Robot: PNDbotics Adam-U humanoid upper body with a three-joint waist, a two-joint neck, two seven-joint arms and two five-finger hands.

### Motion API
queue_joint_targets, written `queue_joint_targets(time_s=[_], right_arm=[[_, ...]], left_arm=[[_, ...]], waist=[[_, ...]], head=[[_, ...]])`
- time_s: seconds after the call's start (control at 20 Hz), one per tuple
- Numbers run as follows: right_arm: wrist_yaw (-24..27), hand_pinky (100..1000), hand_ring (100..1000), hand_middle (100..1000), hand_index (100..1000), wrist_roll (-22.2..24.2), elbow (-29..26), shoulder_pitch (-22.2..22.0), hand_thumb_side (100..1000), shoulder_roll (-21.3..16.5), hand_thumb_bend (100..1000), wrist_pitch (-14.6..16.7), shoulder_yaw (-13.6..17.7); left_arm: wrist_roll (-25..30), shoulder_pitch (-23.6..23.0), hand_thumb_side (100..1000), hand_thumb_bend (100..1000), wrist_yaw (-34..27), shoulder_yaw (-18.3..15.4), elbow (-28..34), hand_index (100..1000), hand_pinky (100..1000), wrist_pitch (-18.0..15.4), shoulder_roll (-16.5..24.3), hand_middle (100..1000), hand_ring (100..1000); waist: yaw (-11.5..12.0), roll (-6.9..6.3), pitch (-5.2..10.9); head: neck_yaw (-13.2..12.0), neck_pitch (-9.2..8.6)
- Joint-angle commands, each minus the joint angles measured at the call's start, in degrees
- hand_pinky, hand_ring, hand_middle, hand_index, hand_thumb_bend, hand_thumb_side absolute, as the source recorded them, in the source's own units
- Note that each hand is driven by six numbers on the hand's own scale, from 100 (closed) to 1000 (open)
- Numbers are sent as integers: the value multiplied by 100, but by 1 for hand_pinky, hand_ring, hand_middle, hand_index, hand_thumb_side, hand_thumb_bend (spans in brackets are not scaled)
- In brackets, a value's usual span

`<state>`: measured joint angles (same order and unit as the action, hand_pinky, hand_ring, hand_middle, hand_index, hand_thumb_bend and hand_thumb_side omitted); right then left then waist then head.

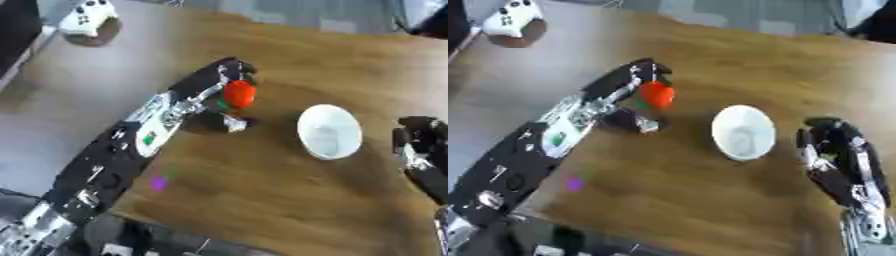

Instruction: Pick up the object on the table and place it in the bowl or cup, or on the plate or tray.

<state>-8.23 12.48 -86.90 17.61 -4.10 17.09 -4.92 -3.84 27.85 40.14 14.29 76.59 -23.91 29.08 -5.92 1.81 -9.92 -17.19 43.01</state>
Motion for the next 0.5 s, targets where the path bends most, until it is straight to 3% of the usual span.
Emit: queue_joint_targets(time_s=[0.05, 0.5], right_arm=[[36, 144, 376, 448, 669, 20, -91, 103, 309, -47, 345, 24, -21], [62, 143, 376, 446, 669, 37, -81, 145, 308, -44, 342, 34, -25]], left_arm=[[18, 137, 578, 461, 51, 5, 63, 784, 1000, -83, 227, 819, 856], [2, 206, 574, 436, 40, 31, -163, 777, 1000, -207, 293, 801, 845]], waist=[[-25, -1, 53], [-76, 48, -10]], head=[[-68, -101], [-117, -126]])
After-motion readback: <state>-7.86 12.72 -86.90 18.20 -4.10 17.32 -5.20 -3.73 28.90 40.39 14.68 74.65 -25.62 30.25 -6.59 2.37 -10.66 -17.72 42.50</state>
